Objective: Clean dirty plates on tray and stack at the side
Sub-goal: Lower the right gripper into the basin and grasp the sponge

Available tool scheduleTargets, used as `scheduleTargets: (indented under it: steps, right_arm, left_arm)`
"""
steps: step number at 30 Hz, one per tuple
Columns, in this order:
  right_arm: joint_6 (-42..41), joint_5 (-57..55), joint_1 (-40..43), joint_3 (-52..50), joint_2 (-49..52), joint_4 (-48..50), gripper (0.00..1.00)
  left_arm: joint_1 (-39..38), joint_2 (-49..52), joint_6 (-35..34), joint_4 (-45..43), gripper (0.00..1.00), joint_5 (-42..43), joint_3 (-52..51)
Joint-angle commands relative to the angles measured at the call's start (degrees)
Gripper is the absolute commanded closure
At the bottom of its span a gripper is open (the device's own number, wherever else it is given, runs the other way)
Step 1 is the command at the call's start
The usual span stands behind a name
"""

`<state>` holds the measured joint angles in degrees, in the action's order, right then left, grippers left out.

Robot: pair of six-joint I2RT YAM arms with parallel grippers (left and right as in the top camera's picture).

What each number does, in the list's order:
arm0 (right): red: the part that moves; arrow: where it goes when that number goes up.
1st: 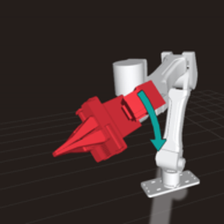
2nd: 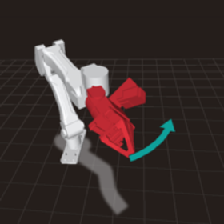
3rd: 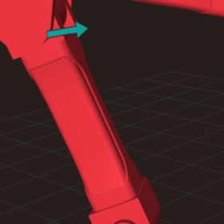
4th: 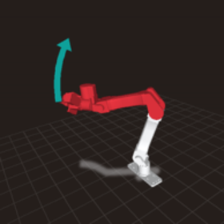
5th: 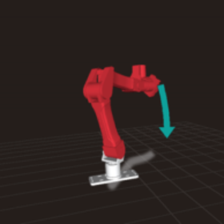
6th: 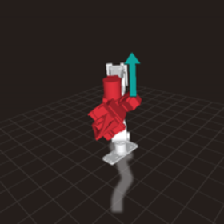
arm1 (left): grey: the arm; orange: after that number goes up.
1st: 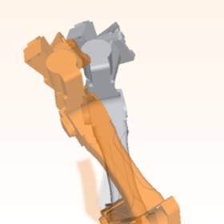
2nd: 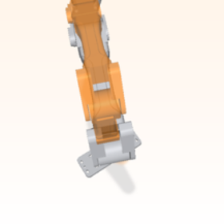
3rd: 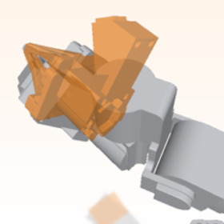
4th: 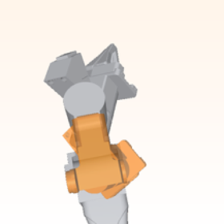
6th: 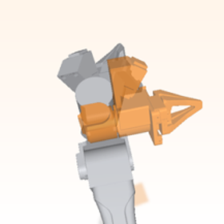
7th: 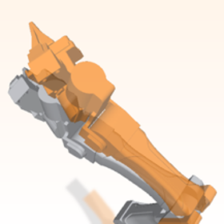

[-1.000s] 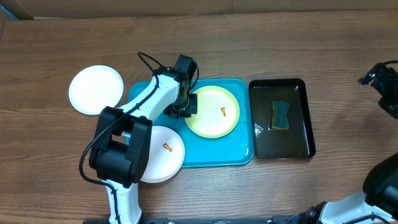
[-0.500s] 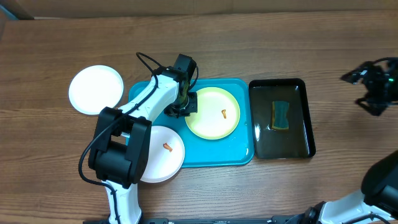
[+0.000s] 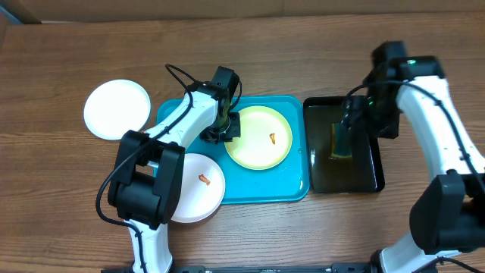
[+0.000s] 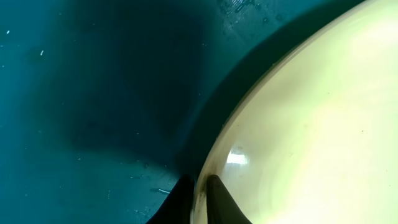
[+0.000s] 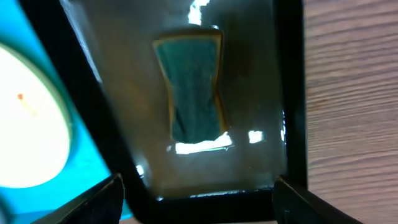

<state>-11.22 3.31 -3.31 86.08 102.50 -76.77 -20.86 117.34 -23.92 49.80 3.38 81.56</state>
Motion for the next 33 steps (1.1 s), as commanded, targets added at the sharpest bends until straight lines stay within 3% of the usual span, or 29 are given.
scheduleTargets:
  steps: [1, 8, 10, 11, 14, 16, 18, 19, 23, 24, 26, 27, 30, 33]
  right_arm:
    - [-3.9, -4.8, -2.4, -4.9, -0.7, 3.2, 0.23]
    - [-3.8, -5.3, -6.9, -17.9, -0.7, 17.2, 0.24]
    - [-3.8, -6.1, -7.3, -21.3, -0.7, 21.8, 0.22]
    - [-3.8, -6.3, -7.3, -23.3, -0.7, 24.2, 0.14]
    - [-3.9, -6.3, -7.3, -25.7, -0.7, 27.3, 0.14]
    - [-3.8, -6.3, -7.3, -26.0, -0.7, 27.7, 0.36]
    - [-3.8, -6.2, -7.3, -26.0, -0.7, 27.7, 0.85]
    - [-3.8, -6.2, -7.3, -26.0, -0.7, 27.6, 0.96]
    - [-3.8, -6.2, -7.2, -24.3, -0.7, 24.9, 0.96]
    - [-3.8, -6.2, -7.1, -23.1, -0.7, 23.6, 0.88]
    - [-3.8, -6.3, -7.1, -20.5, -0.7, 21.5, 0.42]
    - [-3.8, -6.3, -7.1, -19.5, -0.7, 20.9, 0.34]
    - [-3.8, -6.5, -7.1, -17.7, -0.7, 22.3, 0.16]
    - [-3.8, -9.3, -7.1, -17.9, -0.7, 25.3, 0.12]
  left_arm:
    - [0.6, 0.3, -1.0, 0.3, 0.89, -1.4, -0.8]
    - [0.6, 0.3, -1.0, 0.3, 0.89, -1.4, -0.8]
    - [0.6, 0.3, -1.0, 0.6, 0.89, -1.4, -0.8]
    - [0.6, 0.3, -1.0, 1.0, 0.89, -1.4, -0.8]
    - [0.6, 0.3, -1.0, 1.2, 0.89, -1.4, -0.8]
    - [0.6, 0.3, -1.0, 1.1, 0.89, -1.4, -0.8]
    - [0.6, 0.3, -1.0, 1.1, 0.89, -1.4, -0.8]
    - [0.6, 0.3, -1.0, 1.1, 0.89, -1.4, -0.8]
    - [0.6, 0.3, -1.0, 1.2, 0.88, -1.4, -0.8]
    - [0.6, 0.3, -1.0, 1.2, 0.88, -1.4, -0.8]
    - [0.6, 0.3, -1.0, 1.2, 0.87, -1.4, -0.8]
    - [0.6, 0.3, -1.0, 1.2, 0.86, -1.4, -0.8]
    - [0.6, 0.3, -1.0, 1.1, 0.85, -1.4, -0.8]
    - [0.6, 0.3, -1.0, 1.2, 0.85, -1.4, -0.8]
